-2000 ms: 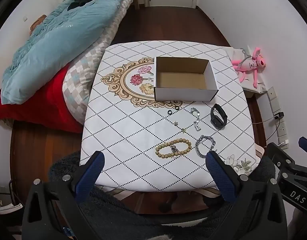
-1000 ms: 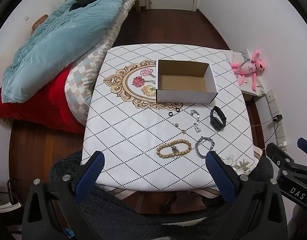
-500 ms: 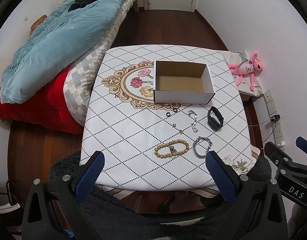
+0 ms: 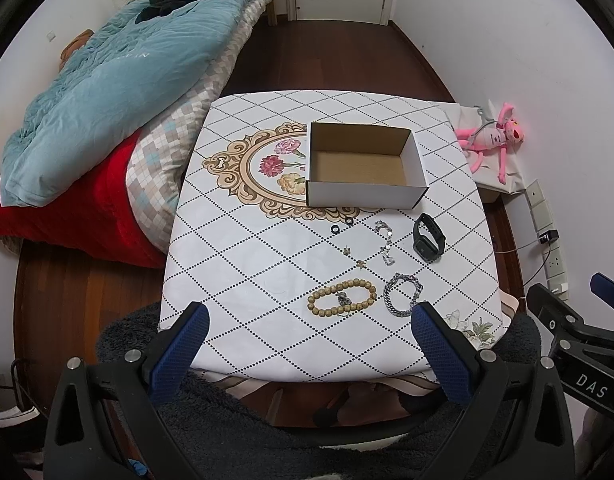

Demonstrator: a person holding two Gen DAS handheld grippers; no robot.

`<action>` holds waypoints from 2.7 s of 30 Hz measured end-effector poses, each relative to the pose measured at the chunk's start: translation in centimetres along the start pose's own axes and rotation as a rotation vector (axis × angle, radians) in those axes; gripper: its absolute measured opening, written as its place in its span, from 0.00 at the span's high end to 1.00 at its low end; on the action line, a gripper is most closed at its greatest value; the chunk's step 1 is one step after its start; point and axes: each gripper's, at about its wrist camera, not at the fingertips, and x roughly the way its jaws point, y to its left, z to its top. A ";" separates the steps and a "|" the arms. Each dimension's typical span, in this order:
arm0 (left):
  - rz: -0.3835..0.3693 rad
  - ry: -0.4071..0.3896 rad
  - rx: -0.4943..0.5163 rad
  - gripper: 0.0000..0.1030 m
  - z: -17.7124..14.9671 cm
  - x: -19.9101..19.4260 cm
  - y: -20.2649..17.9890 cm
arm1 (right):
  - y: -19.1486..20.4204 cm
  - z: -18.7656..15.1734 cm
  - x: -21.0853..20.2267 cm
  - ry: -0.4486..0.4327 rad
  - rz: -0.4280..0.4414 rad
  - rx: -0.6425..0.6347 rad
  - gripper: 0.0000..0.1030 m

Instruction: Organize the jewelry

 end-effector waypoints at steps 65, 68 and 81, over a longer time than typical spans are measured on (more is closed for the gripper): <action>-0.022 0.265 0.012 0.29 -2.1 20.5 1.0 | 3.4 -2.6 24.0 0.310 0.102 0.054 0.48; -0.024 0.281 0.007 0.50 -2.5 21.3 1.2 | 3.9 -3.1 23.9 0.286 0.084 0.033 0.54; -0.042 0.209 0.025 0.94 -3.1 19.6 2.0 | 2.9 -3.3 21.9 0.245 0.154 0.113 0.97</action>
